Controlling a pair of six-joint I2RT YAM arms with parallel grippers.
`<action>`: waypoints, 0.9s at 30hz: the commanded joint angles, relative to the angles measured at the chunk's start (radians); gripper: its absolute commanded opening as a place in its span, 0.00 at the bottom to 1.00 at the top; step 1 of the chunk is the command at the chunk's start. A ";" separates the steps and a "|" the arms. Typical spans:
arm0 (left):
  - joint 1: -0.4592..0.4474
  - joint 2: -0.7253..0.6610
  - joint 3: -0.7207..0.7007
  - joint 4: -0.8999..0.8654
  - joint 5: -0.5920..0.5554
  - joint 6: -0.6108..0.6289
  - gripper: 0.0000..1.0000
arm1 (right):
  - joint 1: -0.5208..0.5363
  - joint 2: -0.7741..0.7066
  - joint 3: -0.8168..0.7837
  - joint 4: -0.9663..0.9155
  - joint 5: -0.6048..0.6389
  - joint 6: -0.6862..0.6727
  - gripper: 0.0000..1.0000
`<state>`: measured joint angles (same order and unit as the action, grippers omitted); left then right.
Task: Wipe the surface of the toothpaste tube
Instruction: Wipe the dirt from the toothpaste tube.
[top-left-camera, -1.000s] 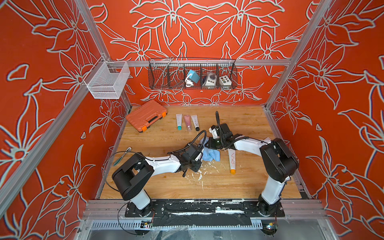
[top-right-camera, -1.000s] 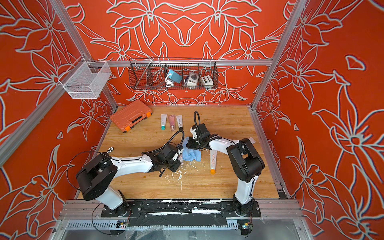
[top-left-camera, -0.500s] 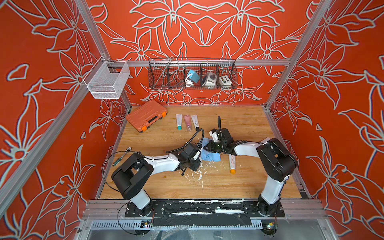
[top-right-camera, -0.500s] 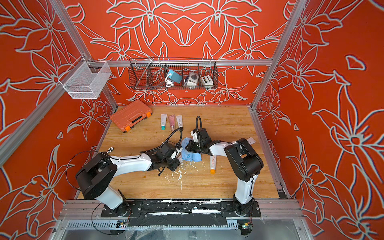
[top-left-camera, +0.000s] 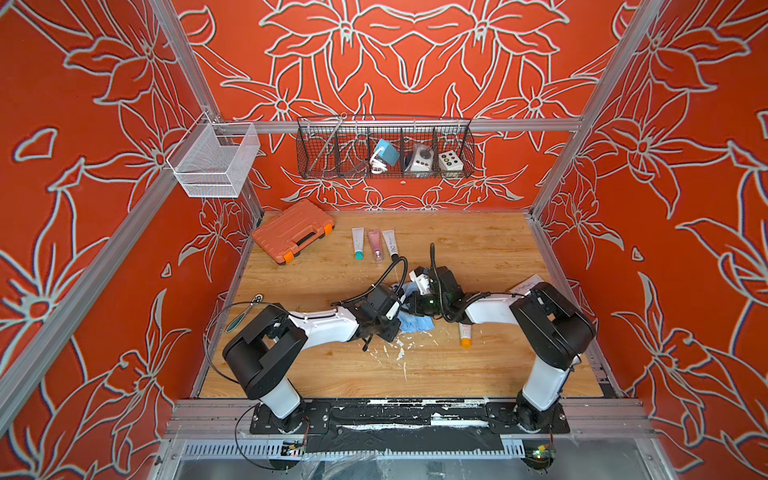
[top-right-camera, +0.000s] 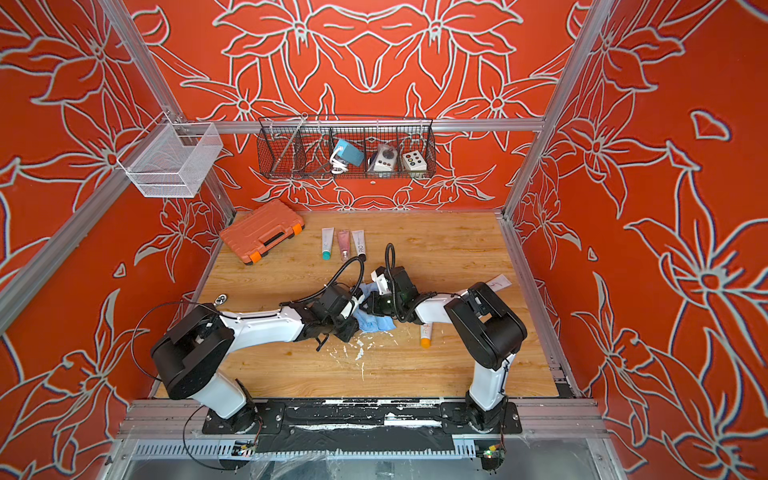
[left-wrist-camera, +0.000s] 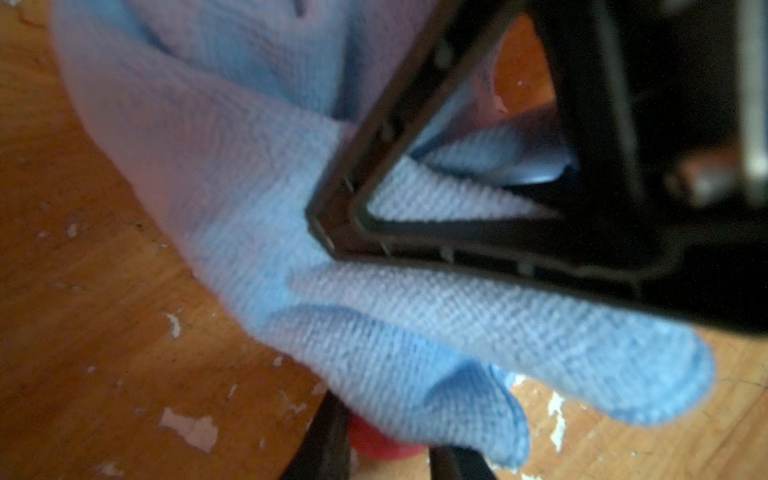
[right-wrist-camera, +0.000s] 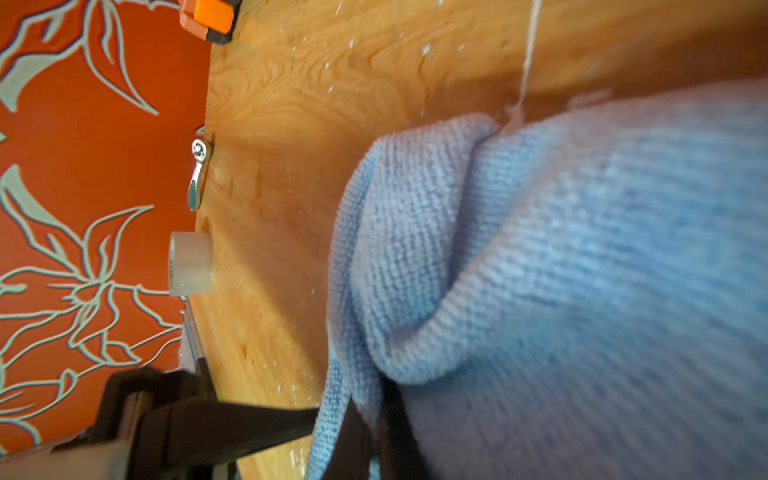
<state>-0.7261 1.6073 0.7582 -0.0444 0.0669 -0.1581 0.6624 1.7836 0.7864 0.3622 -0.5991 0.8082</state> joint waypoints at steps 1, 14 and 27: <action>0.021 -0.013 -0.008 0.008 -0.036 -0.009 0.20 | 0.037 -0.018 -0.052 -0.024 -0.049 0.063 0.00; 0.022 -0.036 -0.023 0.017 -0.029 -0.001 0.20 | 0.039 0.020 -0.034 -0.084 0.030 0.022 0.00; 0.022 -0.064 -0.042 0.021 -0.036 0.004 0.19 | -0.055 0.039 -0.017 -0.149 0.130 0.003 0.00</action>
<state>-0.7197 1.5883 0.7345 -0.0299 0.0692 -0.1566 0.6437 1.7798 0.7784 0.3557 -0.5690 0.8249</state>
